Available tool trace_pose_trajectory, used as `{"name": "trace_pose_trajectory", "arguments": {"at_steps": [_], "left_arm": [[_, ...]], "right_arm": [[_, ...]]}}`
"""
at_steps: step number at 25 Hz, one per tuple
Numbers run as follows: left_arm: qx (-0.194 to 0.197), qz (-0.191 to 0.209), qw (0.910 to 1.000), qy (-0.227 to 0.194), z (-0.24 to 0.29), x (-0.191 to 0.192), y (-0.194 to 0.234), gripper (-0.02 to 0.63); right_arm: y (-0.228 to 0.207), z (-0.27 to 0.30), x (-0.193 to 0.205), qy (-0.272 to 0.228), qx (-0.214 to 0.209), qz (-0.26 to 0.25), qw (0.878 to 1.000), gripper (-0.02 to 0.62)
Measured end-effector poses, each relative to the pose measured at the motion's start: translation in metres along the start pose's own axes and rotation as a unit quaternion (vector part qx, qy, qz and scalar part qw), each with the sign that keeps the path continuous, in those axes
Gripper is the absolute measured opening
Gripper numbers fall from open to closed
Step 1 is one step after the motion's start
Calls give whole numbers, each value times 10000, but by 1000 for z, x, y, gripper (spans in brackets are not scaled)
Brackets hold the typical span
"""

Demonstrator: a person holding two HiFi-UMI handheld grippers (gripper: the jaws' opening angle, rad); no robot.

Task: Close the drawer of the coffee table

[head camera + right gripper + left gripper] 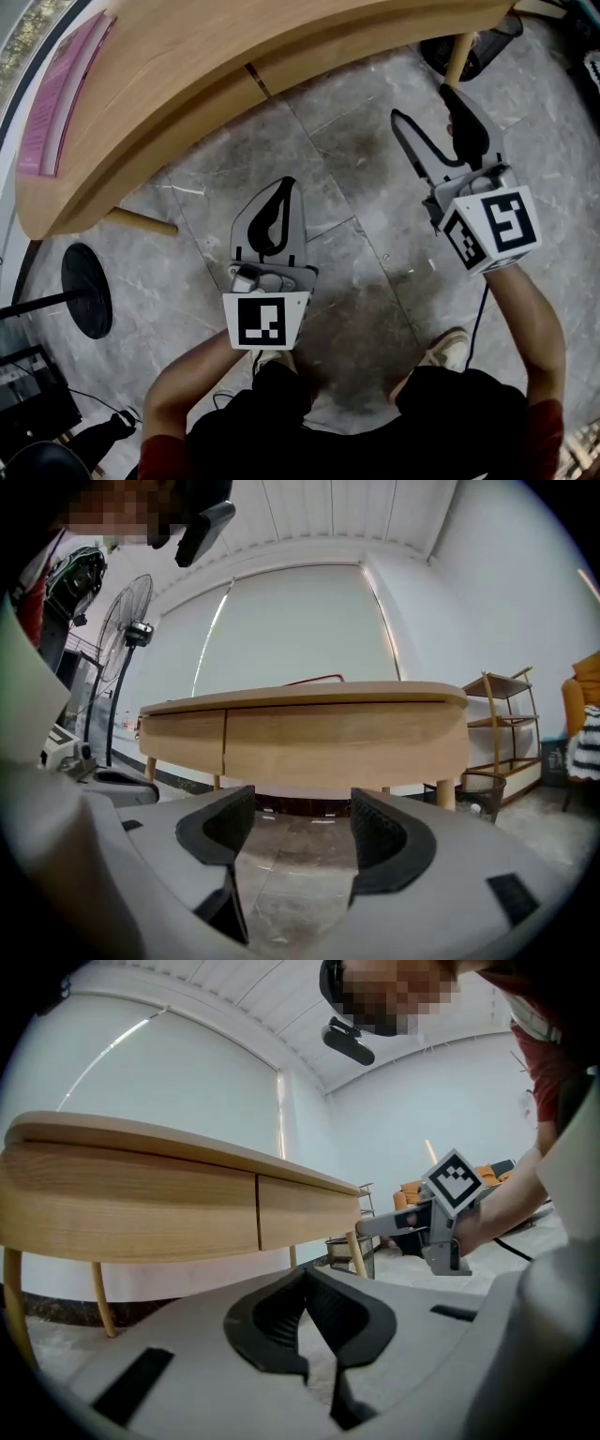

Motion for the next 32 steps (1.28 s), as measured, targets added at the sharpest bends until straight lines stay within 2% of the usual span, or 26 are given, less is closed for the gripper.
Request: {"name": "trace_pose_trajectory", "arguments": {"at_steps": [4, 9, 13, 24, 28, 32], "left_arm": [[-72, 62, 10000, -17, 0, 3, 5, 8], [-31, 61, 10000, 63, -2, 12, -1, 8], [21, 195, 9997, 125, -2, 19, -4, 8], [39, 211, 9996, 160, -3, 21, -7, 8], [35, 216, 9996, 194, -4, 23, -6, 8], [18, 234, 9996, 174, -4, 23, -6, 8]], "right_arm": [[9, -26, 16, 84, 19, 125, 9999, 316], [13, -62, 39, -89, 548, 308, 9980, 310], [18, -67, 62, 225, 485, 397, 9978, 310], [21, -63, 69, 285, 372, 324, 9984, 309], [20, -62, 73, 332, 412, 266, 9982, 278], [18, -63, 76, 343, 513, 232, 9978, 220]]}}
Point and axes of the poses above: the fingertips, and each gripper's own axes: z forward along the fingers, y to its left, x out of its underside, the point moved 3 cm from there along -z, backward along the fingers, and after that the axes turned 12 degrees about z, right-handed, at the moved point
